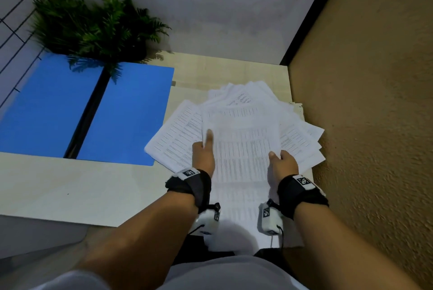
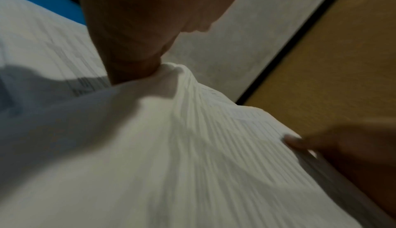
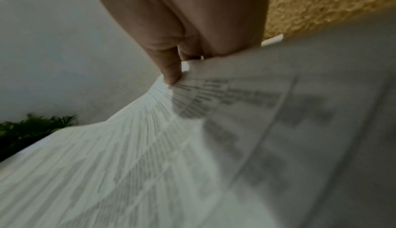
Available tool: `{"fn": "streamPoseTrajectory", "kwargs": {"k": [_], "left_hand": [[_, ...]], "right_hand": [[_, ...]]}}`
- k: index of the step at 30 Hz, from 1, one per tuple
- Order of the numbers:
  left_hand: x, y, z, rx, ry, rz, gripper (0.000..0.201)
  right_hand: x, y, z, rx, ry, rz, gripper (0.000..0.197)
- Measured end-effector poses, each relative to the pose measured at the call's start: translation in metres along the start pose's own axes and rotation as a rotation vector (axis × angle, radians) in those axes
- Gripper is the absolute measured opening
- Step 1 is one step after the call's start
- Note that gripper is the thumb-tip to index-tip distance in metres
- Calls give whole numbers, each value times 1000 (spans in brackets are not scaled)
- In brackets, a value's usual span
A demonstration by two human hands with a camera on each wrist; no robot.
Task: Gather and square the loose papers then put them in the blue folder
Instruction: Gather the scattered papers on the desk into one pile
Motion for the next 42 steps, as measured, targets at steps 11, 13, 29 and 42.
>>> {"fn": "streamPoseTrajectory", "kwargs": {"k": [11,13,29,42], "left_hand": [[24,67,21,-359,40,127,39],[33,82,27,-449,107,226,47],[30,80,18,-259,-132,17,58],[27,49,1,25,-42,388,69]], "right_hand": [[-7,8,13,-115,-63,175,41],[-2,7,15,-106,-87,146,43],[2,5,-7,316,-126,-90,39],[-1,-26,-16,238,-78,248,61]]}}
Point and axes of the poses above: each hand's wrist, its own z-axis towards the middle knuckle, its own y-axis out of the back of the hand, x = y × z, the point moved 1 cm from there along z, towards the middle knuckle
